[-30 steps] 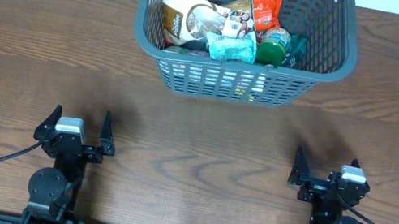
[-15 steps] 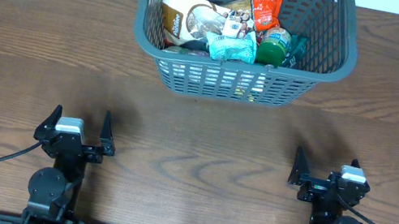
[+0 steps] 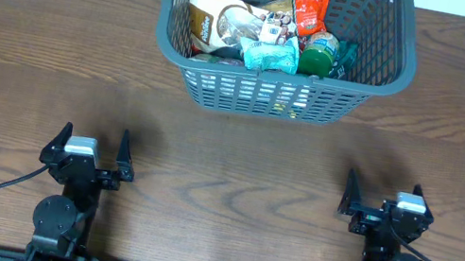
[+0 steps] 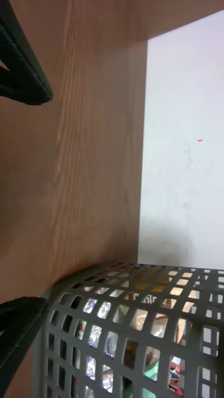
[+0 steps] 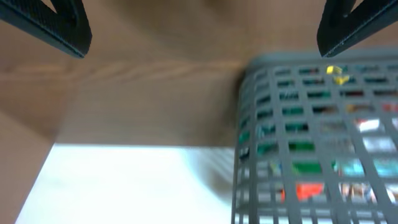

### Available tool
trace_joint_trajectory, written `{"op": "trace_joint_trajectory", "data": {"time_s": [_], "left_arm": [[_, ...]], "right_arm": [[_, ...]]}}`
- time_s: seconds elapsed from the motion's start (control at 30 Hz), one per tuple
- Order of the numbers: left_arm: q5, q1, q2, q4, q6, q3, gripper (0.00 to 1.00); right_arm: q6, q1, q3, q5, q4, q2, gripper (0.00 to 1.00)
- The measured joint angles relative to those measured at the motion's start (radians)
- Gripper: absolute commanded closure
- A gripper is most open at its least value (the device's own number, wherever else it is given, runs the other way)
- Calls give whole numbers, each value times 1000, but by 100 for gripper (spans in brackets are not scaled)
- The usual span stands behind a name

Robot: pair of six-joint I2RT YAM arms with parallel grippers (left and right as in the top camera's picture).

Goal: Pack container

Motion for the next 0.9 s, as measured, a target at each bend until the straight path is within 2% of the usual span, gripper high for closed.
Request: {"op": "trace_joint_trajectory", "data": {"time_s": [0.17, 0.47, 0.9], "left_arm": [[0, 0, 0, 0, 0, 0, 1], [0, 0, 0, 0, 0, 0, 1], [0, 0, 0, 0, 0, 0, 1]], "right_arm": [[-28, 0, -29, -23, 101, -1, 1], [-98, 4, -57, -68, 85, 0, 1], [-102, 3, -57, -90, 84, 0, 1]]}}
